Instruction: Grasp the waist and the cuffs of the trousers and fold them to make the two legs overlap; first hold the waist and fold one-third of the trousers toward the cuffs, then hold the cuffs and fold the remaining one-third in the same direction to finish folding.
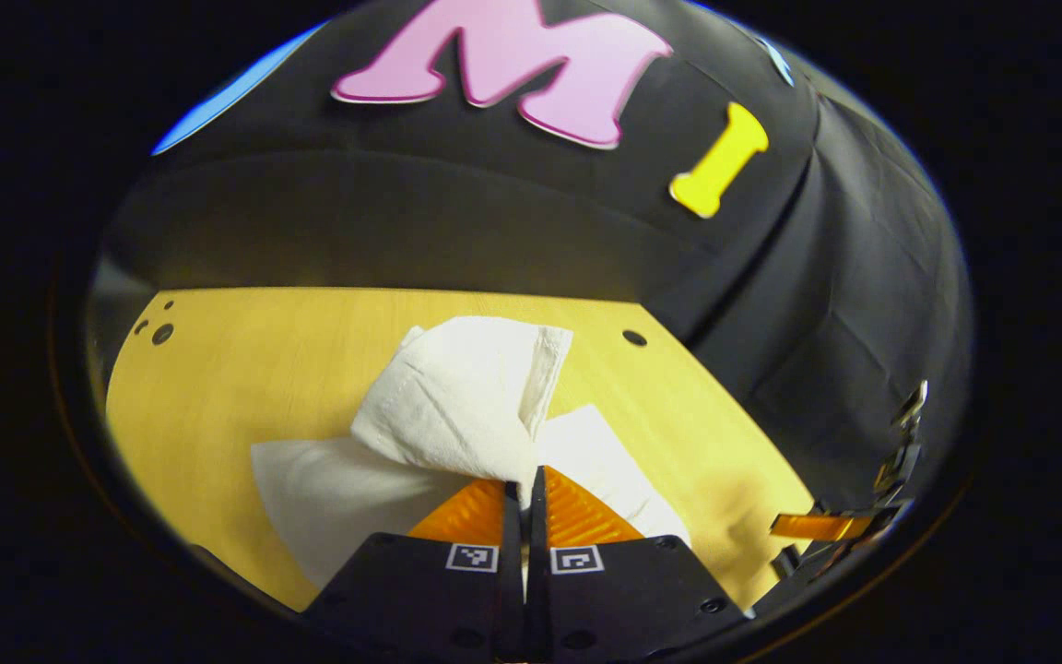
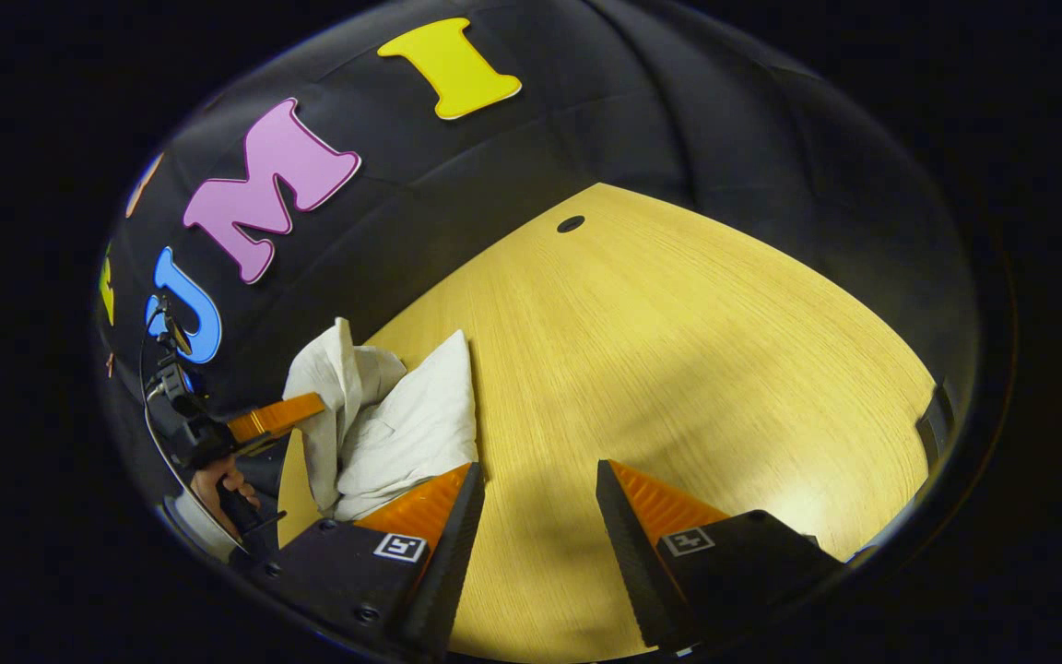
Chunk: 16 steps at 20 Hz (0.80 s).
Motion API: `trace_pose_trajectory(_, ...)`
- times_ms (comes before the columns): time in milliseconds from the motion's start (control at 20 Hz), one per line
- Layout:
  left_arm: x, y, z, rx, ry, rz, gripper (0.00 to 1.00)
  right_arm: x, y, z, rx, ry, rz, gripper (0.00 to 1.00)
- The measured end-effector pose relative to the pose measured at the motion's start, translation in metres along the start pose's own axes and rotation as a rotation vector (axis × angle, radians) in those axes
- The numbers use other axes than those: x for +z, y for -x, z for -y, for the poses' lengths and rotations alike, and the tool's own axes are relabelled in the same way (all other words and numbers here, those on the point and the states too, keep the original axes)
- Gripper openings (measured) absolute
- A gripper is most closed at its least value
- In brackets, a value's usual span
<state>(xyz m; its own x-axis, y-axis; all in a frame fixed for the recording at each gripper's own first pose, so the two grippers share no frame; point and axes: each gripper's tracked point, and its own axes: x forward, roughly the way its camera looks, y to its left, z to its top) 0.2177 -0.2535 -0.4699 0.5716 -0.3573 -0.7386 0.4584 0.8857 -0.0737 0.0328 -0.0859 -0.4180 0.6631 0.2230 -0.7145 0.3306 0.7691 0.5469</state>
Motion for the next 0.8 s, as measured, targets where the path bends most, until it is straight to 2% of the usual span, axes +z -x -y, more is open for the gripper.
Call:
trace_pose_trajectory(150, -0.029, -0.017, 0.017, 0.007, -0.148, -0.077, 0.07, 0.004, 0.001, 0.009, -0.025, -0.006, 0.01, 0.77)
trace_pose_trajectory(200, -0.039, -0.019, 0.025, -0.003, -0.182, -0.093, 0.17, 0.006, 0.002, 0.012, -0.032, -0.008, 0.014, 0.77)
trace_pose_trajectory(250, -0.046, -0.02, 0.034, -0.02, -0.209, -0.099, 0.07, 0.007, 0.004, 0.015, -0.04, -0.012, 0.015, 0.77)
trace_pose_trajectory(300, -0.053, -0.016, 0.045, -0.051, -0.229, -0.102, 0.21, 0.007, 0.004, 0.017, -0.045, -0.018, 0.016, 0.77)
trace_pose_trajectory(400, -0.065, -0.007, 0.066, -0.115, -0.239, -0.109, 0.32, 0.007, 0.008, 0.02, -0.051, -0.028, 0.021, 0.77)
trace_pose_trajectory(500, -0.07, 0.0, 0.077, -0.152, -0.237, -0.106, 0.66, 0.007, 0.009, 0.021, -0.054, -0.031, 0.026, 0.77)
trace_pose_trajectory(600, -0.068, 0.005, 0.075, -0.141, -0.23, -0.085, 1.0, 0.011, 0.014, 0.018, -0.053, -0.021, 0.045, 0.77)
trace_pose_trajectory(800, -0.07, 0.019, 0.078, -0.154, -0.178, -0.065, 0.97, 0.014, 0.017, 0.0, -0.026, -0.002, 0.064, 0.77)
